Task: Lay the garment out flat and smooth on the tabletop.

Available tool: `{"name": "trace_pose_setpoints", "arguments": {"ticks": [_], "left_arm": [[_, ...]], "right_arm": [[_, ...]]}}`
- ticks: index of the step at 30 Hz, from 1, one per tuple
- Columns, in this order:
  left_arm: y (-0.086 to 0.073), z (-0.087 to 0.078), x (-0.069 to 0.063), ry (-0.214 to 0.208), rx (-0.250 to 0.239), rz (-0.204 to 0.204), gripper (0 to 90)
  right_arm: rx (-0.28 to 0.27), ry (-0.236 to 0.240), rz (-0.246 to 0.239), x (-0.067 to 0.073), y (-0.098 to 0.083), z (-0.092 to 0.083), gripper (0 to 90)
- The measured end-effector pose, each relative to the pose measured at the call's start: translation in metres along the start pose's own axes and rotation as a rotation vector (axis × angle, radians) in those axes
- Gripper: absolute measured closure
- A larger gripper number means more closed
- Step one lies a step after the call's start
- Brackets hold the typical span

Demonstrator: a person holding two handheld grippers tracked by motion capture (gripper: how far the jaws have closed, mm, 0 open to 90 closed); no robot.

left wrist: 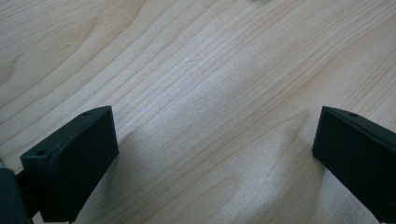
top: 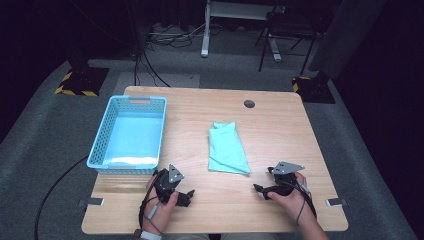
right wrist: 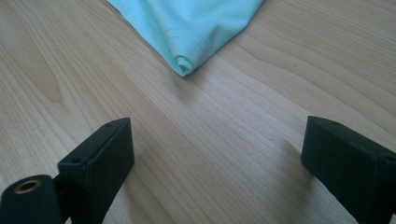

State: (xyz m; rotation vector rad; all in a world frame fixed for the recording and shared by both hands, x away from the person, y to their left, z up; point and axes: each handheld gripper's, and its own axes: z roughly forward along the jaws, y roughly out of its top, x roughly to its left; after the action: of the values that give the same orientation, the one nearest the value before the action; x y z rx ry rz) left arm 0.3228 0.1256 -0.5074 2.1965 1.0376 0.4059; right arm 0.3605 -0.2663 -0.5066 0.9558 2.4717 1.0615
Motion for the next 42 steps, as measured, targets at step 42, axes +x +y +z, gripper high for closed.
{"name": "trace_pose_setpoints", "arguments": {"ticks": [42], "left_arm": [[0.000, 0.000, 0.000, 0.005, 0.000, -0.007, 0.1]], "right_arm": [[-0.013, -0.003, -0.042, 0.003, 0.032, -0.020, 17.6]]}}
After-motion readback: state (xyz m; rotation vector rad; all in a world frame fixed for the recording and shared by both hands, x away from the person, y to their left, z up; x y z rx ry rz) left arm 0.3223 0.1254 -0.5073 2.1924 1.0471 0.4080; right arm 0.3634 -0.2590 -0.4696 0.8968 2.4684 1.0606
